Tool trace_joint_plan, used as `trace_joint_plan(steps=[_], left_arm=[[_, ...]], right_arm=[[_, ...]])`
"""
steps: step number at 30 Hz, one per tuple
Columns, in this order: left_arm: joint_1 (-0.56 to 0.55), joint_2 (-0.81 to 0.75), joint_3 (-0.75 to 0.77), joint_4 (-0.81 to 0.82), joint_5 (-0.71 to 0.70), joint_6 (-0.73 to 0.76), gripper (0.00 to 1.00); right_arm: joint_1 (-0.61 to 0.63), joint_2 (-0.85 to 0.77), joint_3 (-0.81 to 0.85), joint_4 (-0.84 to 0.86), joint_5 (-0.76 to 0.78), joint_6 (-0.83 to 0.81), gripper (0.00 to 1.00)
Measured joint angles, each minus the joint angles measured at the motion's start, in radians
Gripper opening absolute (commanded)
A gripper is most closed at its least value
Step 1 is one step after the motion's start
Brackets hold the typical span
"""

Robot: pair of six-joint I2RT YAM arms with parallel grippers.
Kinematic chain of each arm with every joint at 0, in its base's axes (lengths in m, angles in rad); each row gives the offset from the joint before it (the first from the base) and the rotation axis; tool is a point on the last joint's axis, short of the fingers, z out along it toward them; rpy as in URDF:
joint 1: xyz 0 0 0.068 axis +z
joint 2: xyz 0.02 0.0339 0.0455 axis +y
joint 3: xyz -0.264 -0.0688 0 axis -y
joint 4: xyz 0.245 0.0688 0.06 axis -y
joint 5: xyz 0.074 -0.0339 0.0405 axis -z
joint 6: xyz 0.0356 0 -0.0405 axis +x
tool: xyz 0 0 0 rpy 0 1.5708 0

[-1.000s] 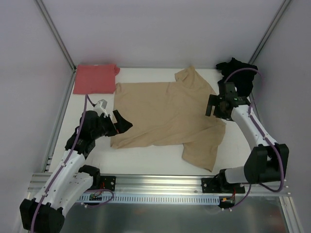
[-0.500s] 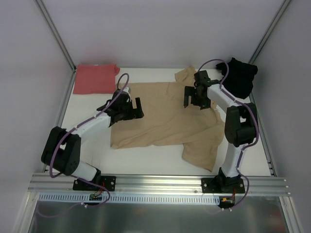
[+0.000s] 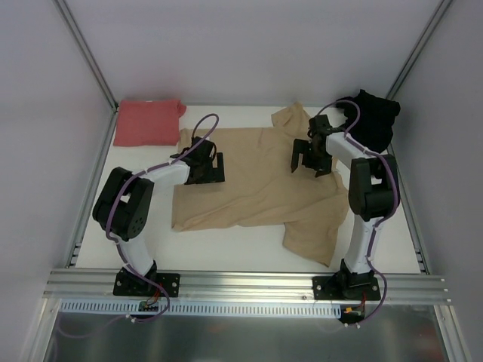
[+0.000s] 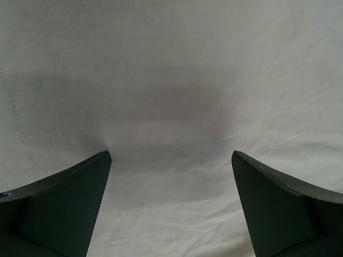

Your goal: Fold and stack the t-shirts

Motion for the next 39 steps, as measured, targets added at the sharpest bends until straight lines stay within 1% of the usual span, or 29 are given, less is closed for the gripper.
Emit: trace_joint_plan(steps=[3,10,16,23,25,30,35,37,39], left_arm=[[0.000,0.035,0.023,-0.024,-0.009,0.001,0.99],[0.000,0.035,0.029,-0.052,-0.010,0.001,0.99],[0.000,-0.018,-0.037,-0.045,0.000,-0.012,0.99],[0.000,-0.193,-0.237,0.013,0.049,-0.059,0.99],[0.000,-0.259,-0.299,0.012,0.066,-0.079,0.99],[-0.002,-0.375,-0.381,-0.039,0.095,-0.108,0.99],[-0.002,-0.491,-0.399,-0.118,0.106,-0.112,0.99],[-0.002,-0.552,-0.391,-0.138,0.106,-0.111,0.99],[-0.002,-0.612,-0.370,-0.150,0.106,-0.106,0.99]], right_arm=[[-0.002,0.000,-0.040,0.014,-0.009,0.009,1.00],[-0.002,-0.065,-0.138,0.093,-0.020,0.026,0.99],[-0.005,-0.136,-0.235,0.121,-0.058,0.041,0.99],[-0.008,-0.307,-0.446,0.133,-0.115,0.070,1.00],[-0.008,-0.356,-0.501,0.126,-0.117,0.075,1.00],[-0.010,-0.472,-0.612,0.095,-0.108,0.087,0.99],[-0.012,-0.562,-0.618,0.068,-0.082,0.085,1.00],[-0.012,-0.587,-0.572,0.037,-0.067,0.076,1.00],[-0.013,-0.594,-0.490,0.018,-0.049,0.058,0.99]])
